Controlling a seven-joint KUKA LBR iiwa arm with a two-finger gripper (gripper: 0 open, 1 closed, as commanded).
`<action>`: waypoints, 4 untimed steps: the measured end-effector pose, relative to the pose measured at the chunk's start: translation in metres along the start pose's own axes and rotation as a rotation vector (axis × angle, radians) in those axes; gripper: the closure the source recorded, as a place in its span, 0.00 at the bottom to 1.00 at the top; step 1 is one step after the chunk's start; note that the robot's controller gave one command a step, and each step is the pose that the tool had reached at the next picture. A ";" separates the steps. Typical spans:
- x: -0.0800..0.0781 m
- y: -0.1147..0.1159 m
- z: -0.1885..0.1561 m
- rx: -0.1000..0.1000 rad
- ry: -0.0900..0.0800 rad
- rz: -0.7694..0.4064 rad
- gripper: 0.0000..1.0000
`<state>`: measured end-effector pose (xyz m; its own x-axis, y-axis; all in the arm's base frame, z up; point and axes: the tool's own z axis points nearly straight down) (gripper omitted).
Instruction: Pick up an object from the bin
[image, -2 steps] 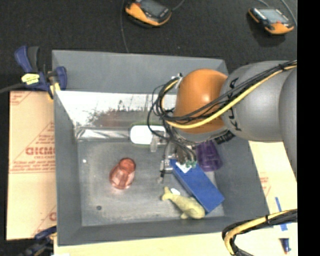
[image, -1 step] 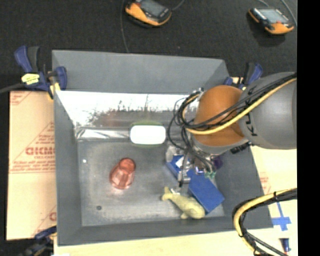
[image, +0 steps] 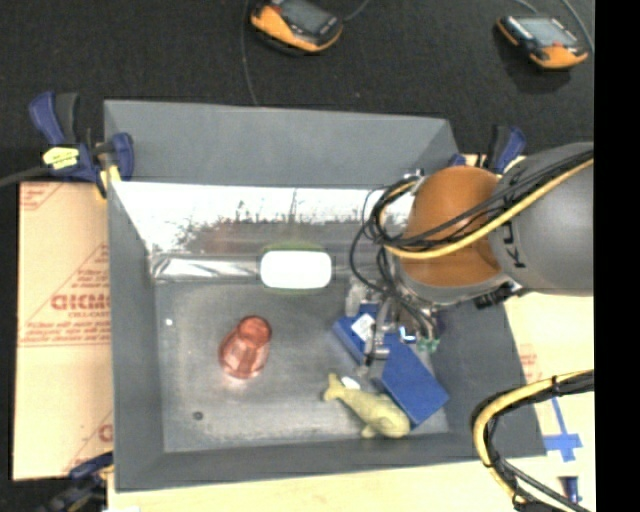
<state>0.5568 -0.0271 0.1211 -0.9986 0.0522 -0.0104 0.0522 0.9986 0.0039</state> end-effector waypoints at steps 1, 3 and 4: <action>0.014 0.018 -0.066 0.002 0.010 0.014 0.00; 0.011 -0.003 -0.120 0.000 0.000 -0.016 0.00; 0.009 0.049 -0.093 0.000 0.001 0.149 0.00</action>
Offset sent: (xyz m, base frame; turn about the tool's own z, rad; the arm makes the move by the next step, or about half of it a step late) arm -0.0023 0.0035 0.0936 0.0650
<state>0.5496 0.0216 0.2140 -0.9798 0.1999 -0.0088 0.1998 0.9798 0.0049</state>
